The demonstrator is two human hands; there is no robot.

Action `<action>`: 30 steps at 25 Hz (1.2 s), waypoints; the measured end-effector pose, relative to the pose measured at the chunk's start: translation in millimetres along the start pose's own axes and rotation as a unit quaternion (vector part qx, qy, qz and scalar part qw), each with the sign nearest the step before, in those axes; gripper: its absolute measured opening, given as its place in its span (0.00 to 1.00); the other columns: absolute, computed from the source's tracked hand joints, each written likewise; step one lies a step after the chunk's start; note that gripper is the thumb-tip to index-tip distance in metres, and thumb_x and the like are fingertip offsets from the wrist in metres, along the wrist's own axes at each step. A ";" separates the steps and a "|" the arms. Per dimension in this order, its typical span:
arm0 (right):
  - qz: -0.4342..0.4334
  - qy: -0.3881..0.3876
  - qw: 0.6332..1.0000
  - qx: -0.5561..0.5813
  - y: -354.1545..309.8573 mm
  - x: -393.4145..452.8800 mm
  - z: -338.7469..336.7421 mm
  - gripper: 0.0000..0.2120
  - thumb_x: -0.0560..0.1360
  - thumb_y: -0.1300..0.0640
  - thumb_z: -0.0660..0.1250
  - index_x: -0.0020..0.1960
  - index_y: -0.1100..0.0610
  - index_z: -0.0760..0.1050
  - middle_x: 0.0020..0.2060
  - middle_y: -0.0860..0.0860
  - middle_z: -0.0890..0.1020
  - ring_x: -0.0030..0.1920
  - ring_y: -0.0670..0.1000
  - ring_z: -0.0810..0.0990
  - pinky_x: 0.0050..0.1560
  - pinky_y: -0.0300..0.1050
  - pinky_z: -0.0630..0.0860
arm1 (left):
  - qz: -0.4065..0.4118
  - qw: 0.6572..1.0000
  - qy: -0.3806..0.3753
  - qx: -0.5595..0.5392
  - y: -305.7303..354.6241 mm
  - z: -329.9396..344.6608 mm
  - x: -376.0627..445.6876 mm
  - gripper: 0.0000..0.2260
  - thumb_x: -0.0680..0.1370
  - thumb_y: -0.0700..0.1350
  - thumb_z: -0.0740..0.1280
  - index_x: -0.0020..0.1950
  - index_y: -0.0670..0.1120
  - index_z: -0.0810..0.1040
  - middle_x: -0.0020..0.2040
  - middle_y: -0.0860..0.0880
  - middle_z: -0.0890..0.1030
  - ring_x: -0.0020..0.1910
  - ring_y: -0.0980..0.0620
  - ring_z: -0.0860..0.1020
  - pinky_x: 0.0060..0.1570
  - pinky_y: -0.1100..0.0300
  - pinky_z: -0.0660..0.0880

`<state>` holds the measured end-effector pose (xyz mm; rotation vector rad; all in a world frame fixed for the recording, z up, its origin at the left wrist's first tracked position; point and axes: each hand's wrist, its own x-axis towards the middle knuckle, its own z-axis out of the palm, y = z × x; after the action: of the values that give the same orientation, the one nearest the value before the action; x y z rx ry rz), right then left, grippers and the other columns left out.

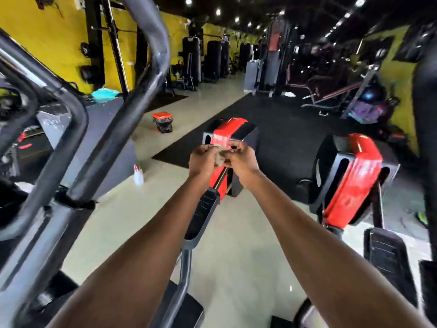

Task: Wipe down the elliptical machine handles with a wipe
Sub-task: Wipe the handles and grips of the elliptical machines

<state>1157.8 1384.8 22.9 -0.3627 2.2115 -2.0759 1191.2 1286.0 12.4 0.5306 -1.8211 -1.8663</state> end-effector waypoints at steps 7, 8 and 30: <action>0.077 0.052 0.995 0.025 19.8 130.8 -12.9 0.07 0.70 0.69 0.69 0.38 0.58 0.79 0.35 0.54 0.82 0.37 0.51 0.80 0.41 0.41 0.79 | -0.054 0.996 -0.035 -0.054 -14.4 64.3 122.6 0.05 0.75 0.36 0.67 0.43 0.46 0.80 0.35 0.50 0.80 0.31 0.56 0.77 0.30 0.64 0.75; 0.079 0.048 0.996 0.017 22.7 147.2 -11.0 0.07 0.67 0.69 0.70 0.36 0.58 0.79 0.35 0.55 0.81 0.37 0.52 0.79 0.43 0.44 0.78 | -0.066 0.996 -0.027 -0.061 -17.9 69.6 140.3 0.05 0.76 0.36 0.67 0.44 0.45 0.80 0.36 0.49 0.80 0.32 0.54 0.77 0.29 0.65 0.75; -0.270 -0.501 0.822 -0.011 -6.4 289.1 287.0 0.06 0.70 0.57 0.71 0.47 0.53 0.80 0.43 0.53 0.80 0.42 0.54 0.78 0.46 0.48 0.74 | 0.093 0.793 0.602 -0.013 16.3 -101.1 249.0 0.04 0.65 0.38 0.68 0.36 0.46 0.77 0.33 0.47 0.77 0.33 0.50 0.73 0.32 0.63 0.70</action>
<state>942.9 1039.0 36.4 -1.7569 1.5210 -1.3951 1048.8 1058.8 37.6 1.1305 -0.8901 -0.9296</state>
